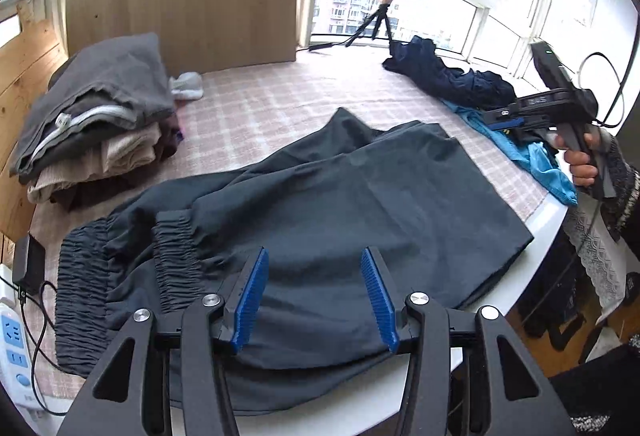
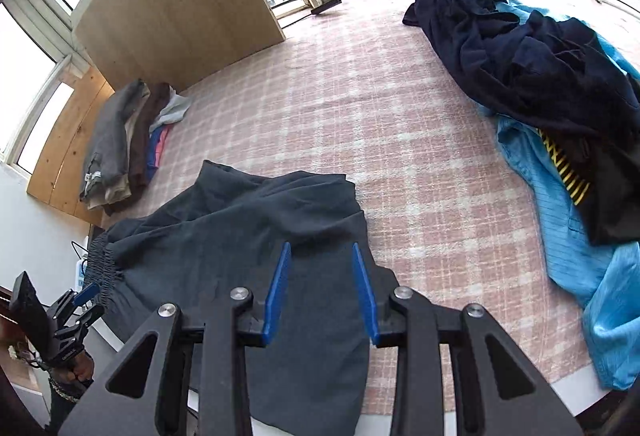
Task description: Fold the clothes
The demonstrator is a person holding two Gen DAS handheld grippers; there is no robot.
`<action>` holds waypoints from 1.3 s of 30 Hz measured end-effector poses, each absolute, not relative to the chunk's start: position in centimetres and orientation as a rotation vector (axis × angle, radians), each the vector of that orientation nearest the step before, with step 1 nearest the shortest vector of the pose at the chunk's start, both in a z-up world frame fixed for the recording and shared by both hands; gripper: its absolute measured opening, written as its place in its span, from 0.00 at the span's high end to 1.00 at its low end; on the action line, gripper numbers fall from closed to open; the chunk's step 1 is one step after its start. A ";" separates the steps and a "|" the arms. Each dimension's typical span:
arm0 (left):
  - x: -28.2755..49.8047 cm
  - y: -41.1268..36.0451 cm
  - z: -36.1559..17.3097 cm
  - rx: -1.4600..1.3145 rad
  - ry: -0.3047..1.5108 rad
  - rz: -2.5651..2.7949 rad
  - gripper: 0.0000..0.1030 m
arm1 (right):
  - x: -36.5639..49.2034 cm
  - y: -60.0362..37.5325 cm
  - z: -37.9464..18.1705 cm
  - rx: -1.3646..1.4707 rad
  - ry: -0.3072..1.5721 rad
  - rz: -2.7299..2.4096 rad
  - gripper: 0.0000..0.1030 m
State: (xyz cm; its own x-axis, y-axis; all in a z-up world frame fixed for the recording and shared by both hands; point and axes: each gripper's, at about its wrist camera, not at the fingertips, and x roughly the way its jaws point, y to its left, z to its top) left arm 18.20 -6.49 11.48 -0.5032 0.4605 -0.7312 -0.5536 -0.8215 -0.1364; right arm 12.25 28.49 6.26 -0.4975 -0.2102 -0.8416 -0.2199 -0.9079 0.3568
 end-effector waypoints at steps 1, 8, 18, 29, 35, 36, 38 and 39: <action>19.2 -4.3 12.0 -1.041 0.159 2.282 0.52 | 11.5 28.8 5.5 -1.602 0.645 2.637 0.69; 21.8 13.1 11.1 -1.035 0.155 2.166 0.48 | 6.1 31.5 1.8 -1.846 0.623 2.733 0.69; 22.7 23.5 6.1 -1.238 0.425 2.279 0.60 | 1.6 33.3 -1.7 -2.195 0.796 2.699 0.70; 24.1 21.9 5.8 -1.269 0.412 2.300 1.00 | 1.4 33.1 0.7 -2.118 0.870 2.838 0.98; 24.7 20.0 6.4 -1.341 0.245 2.297 0.96 | -0.2 36.0 0.6 -2.000 1.010 2.767 0.99; 24.9 19.5 6.9 -1.340 0.199 2.313 0.84 | -0.2 36.5 0.4 -2.012 1.051 2.748 0.95; 25.6 18.5 8.3 -1.295 0.142 2.380 0.68 | 0.8 36.8 0.5 -2.060 1.052 2.755 0.91; 26.1 18.2 8.9 -1.263 0.143 2.407 0.63 | 1.5 36.8 0.4 -2.088 1.055 2.751 0.77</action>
State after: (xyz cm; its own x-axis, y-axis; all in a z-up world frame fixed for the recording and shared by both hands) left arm 26.06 18.23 8.89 -0.5012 0.3140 -0.8064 -0.4073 -0.9078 -0.1004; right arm 1.50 36.83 0.42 -0.2594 -0.6642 -0.7011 0.0253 -0.7304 0.6826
